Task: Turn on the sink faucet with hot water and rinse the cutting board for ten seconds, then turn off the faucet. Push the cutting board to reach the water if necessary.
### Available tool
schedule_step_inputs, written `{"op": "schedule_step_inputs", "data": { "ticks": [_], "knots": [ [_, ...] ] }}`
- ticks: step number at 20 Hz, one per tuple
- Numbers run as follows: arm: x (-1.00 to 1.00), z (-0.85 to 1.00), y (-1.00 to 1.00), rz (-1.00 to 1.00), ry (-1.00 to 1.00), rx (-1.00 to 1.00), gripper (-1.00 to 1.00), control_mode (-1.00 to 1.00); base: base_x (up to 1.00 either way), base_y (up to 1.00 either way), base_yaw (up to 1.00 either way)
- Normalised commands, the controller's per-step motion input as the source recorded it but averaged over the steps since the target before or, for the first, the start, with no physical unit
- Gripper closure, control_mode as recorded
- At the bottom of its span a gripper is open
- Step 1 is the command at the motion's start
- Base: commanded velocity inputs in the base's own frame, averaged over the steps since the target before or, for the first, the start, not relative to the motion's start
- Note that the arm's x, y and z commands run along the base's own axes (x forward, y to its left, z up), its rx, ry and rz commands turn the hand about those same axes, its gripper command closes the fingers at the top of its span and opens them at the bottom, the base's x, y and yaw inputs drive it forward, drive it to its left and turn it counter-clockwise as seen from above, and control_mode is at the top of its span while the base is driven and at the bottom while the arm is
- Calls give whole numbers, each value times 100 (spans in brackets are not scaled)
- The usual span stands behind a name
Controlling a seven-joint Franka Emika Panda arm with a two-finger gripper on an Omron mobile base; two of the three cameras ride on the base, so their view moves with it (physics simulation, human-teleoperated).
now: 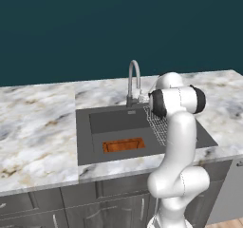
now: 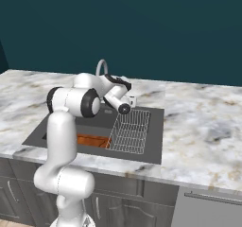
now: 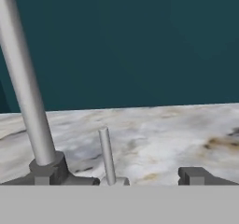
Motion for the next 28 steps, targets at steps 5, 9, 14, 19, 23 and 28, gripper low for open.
{"op": "schedule_step_inputs", "data": {
  "ticks": [5, 9, 14, 19, 23, 28],
  "knots": [
    [19, -6, 5, 0, 0, 0, -100, -100, 0, 0, 0],
    [21, -10, 11, 0, 0, 0, -100, -100, 0, 0, 0],
    [16, -8, 11, 0, 0, 0, -100, -100, 0, 0, 0],
    [13, -2, 9, 0, 0, 0, -100, -100, 0, 0, 0],
    [9, -1, 8, 0, 0, 0, -100, -100, 0, 0, 0],
    [5, -2, 1, -3, 0, 0, -100, -100, 0, 0, 0]
  ]
}}
